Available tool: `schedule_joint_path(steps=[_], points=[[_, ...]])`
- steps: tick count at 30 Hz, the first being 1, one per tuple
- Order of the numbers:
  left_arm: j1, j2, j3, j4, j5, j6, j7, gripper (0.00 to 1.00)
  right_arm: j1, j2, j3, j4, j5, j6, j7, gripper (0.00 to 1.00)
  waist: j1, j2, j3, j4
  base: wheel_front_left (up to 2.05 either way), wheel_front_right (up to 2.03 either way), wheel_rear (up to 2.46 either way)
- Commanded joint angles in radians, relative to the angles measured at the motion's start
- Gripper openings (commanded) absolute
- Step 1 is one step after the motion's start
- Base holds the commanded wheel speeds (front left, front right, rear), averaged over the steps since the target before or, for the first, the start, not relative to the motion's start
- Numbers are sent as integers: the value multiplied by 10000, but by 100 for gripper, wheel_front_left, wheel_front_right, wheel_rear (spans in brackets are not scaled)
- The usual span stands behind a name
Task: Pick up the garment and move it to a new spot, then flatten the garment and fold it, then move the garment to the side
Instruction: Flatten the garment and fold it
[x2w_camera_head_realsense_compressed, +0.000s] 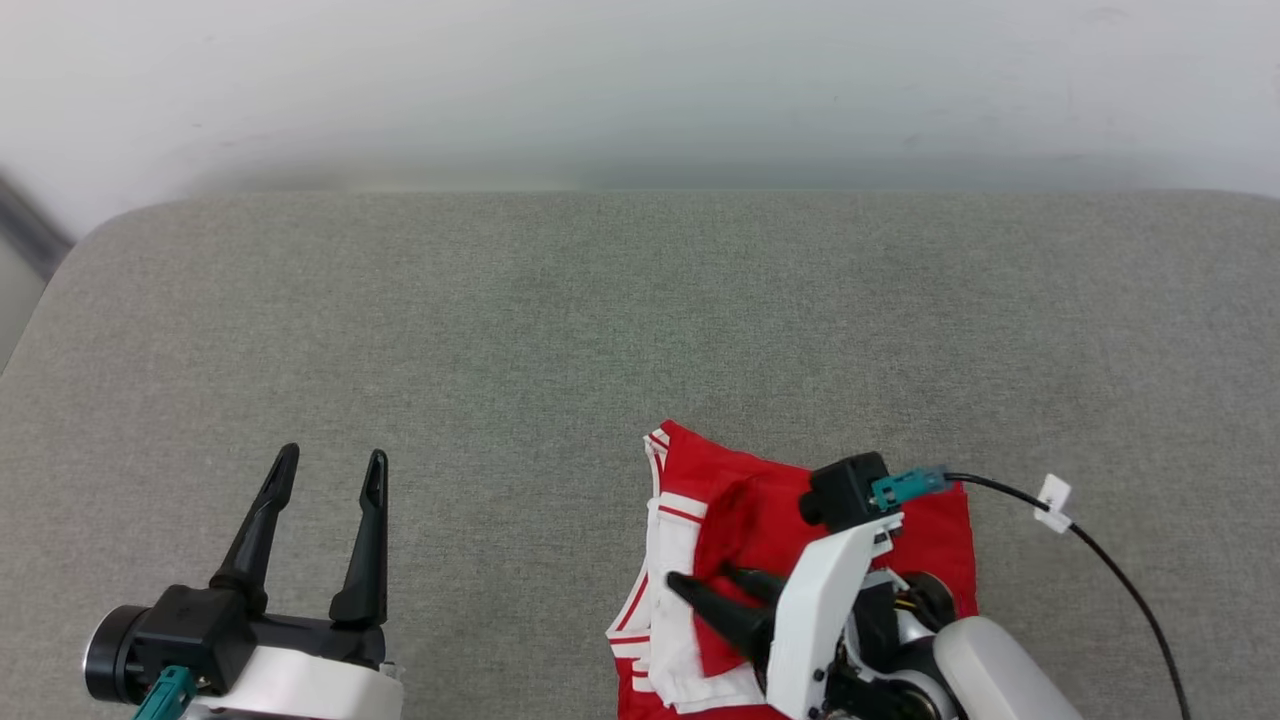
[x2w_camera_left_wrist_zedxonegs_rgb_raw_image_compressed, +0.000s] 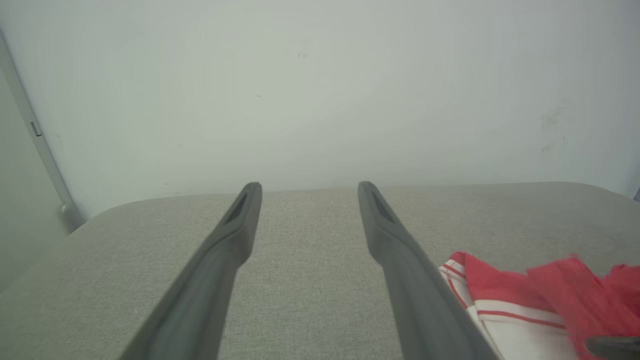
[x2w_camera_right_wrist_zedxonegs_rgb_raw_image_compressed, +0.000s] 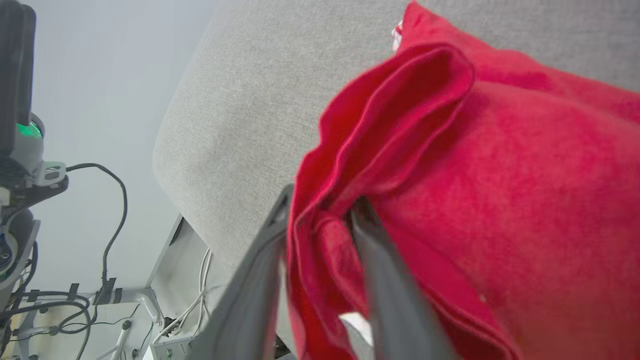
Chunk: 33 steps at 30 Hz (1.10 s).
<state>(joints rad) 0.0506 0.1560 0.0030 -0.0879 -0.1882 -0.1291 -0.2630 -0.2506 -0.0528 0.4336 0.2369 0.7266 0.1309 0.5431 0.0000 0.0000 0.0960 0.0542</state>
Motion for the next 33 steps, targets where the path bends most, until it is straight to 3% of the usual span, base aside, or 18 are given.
schedule_joint_path(steps=[1,8,13,18,25,29,33], points=[[-34,45,21,19,-27,-10,-22,100,-149,38,122,-20,83,-4,-111,100,0,0,-7,-7,0,0,0],[44,22,96,17,13,-10,-22,100,-525,36,536,-467,-264,-4,-106,100,0,0,-86,-199,0,0,0],[42,-36,124,-72,49,-10,-22,100,-979,-9,11,-1023,-1624,-2,-522,100,0,0,-85,-444,0,0,0],[-60,-123,22,-139,59,-10,-22,100,-1341,-902,-810,-1364,-3615,-4,-1692,100,0,0,-18,-666,0,0,0],[-154,-190,-59,-173,84,-11,-22,100,-1148,-2101,-2094,-1586,-5175,-4,-3505,100,0,0,53,-938,0,0,0],[-167,-221,-64,-192,106,-11,-22,100,-736,-2374,-2866,-1653,-5750,-4,-4573,100,0,0,70,-1037,0,0,0],[-107,-273,-43,-261,26,-11,-22,100,-87,-2133,-3736,-1880,-5945,-5,-5493,100,0,0,70,-1115,0,0,0]])
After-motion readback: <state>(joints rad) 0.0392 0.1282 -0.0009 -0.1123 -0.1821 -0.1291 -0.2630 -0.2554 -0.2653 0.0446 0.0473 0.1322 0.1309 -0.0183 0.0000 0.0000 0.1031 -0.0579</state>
